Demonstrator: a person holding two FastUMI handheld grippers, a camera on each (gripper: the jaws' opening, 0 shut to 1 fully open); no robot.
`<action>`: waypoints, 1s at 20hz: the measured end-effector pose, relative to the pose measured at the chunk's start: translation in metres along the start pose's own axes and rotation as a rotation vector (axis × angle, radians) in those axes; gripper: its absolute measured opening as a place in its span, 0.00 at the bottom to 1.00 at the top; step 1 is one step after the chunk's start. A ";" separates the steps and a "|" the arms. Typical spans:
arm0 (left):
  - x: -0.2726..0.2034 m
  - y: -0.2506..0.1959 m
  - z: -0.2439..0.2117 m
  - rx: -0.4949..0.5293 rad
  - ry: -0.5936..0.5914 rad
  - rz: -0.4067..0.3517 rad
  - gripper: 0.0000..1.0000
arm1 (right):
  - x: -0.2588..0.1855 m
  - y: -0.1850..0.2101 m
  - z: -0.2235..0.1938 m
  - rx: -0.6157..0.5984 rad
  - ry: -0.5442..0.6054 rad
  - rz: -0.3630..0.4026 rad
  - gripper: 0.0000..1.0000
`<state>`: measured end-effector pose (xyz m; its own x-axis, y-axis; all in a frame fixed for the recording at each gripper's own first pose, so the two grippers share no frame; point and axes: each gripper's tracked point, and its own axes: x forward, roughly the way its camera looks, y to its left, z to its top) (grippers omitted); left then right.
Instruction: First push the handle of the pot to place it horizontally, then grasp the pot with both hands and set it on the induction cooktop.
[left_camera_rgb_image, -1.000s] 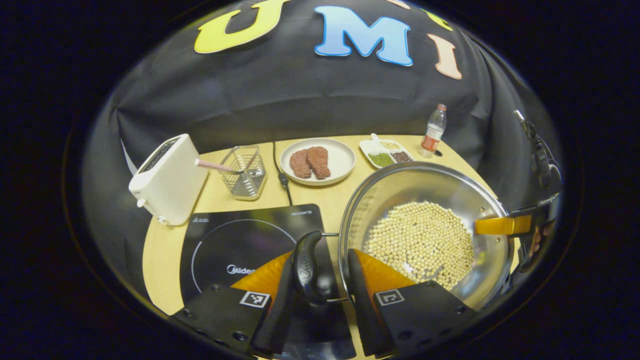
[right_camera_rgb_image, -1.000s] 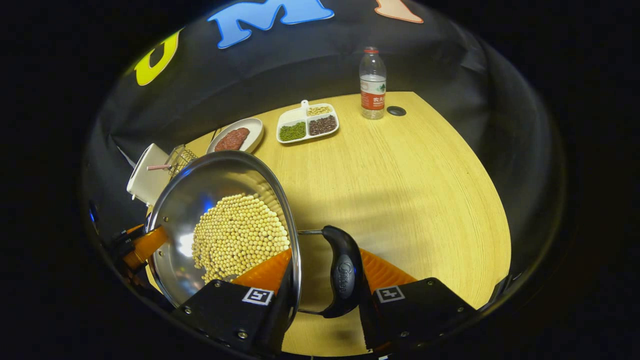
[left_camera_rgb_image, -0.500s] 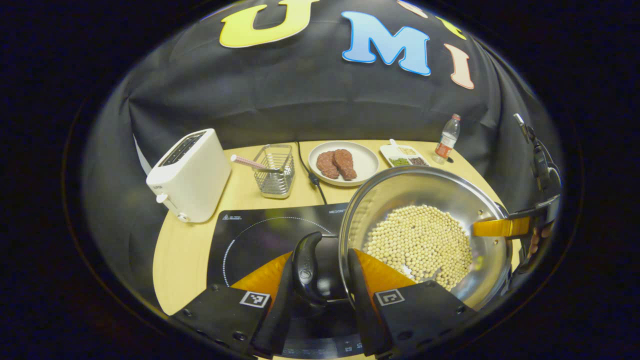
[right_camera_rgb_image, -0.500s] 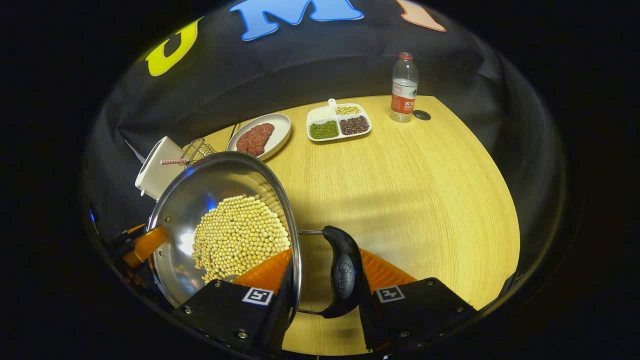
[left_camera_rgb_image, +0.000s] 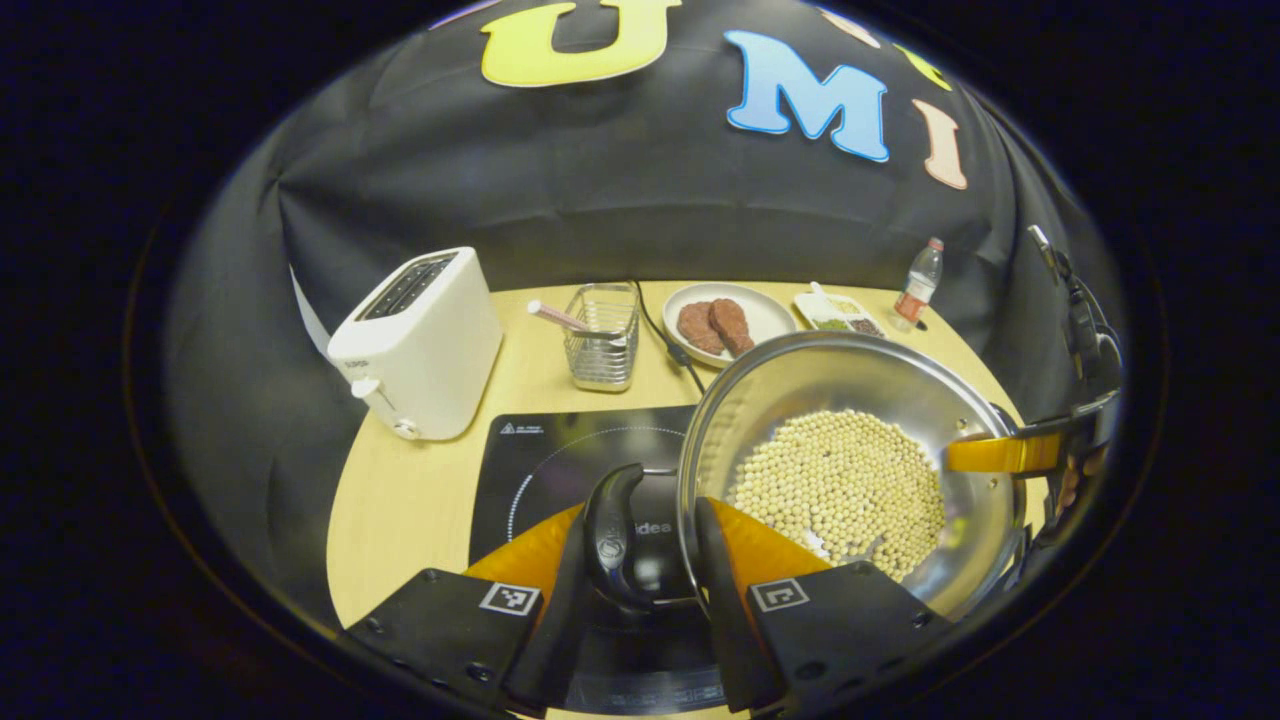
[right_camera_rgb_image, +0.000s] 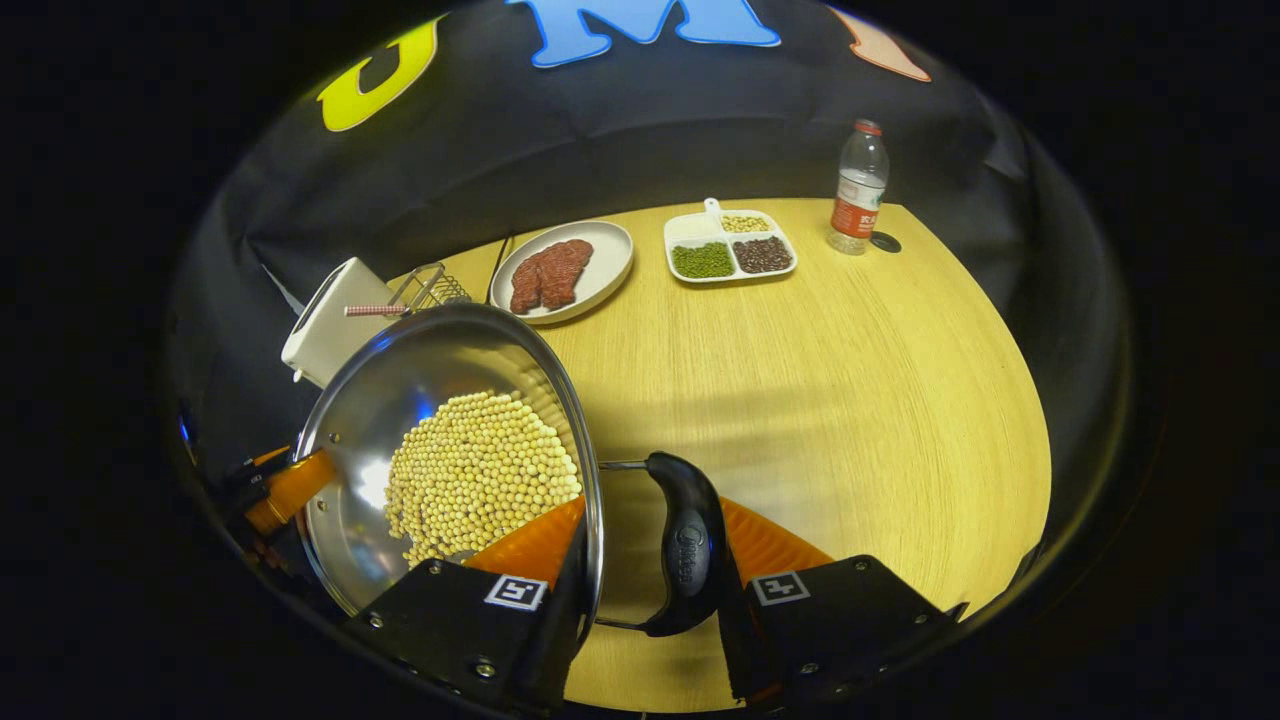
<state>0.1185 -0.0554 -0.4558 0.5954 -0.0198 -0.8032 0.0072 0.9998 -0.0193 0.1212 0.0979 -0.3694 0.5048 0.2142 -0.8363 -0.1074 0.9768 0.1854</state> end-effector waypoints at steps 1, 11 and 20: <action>-0.001 0.000 0.000 -0.001 0.001 0.001 0.62 | 0.001 0.006 -0.001 -0.003 0.000 0.001 0.60; -0.001 0.000 0.000 -0.009 0.006 0.007 0.62 | 0.014 0.053 -0.003 -0.026 0.003 0.014 0.60; -0.005 0.003 0.004 0.002 0.013 0.014 0.62 | 0.031 0.087 -0.006 -0.038 0.009 0.027 0.60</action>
<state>0.1189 -0.0524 -0.4496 0.5846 -0.0061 -0.8113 0.0005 1.0000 -0.0072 0.1222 0.1897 -0.3827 0.4935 0.2407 -0.8358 -0.1534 0.9700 0.1888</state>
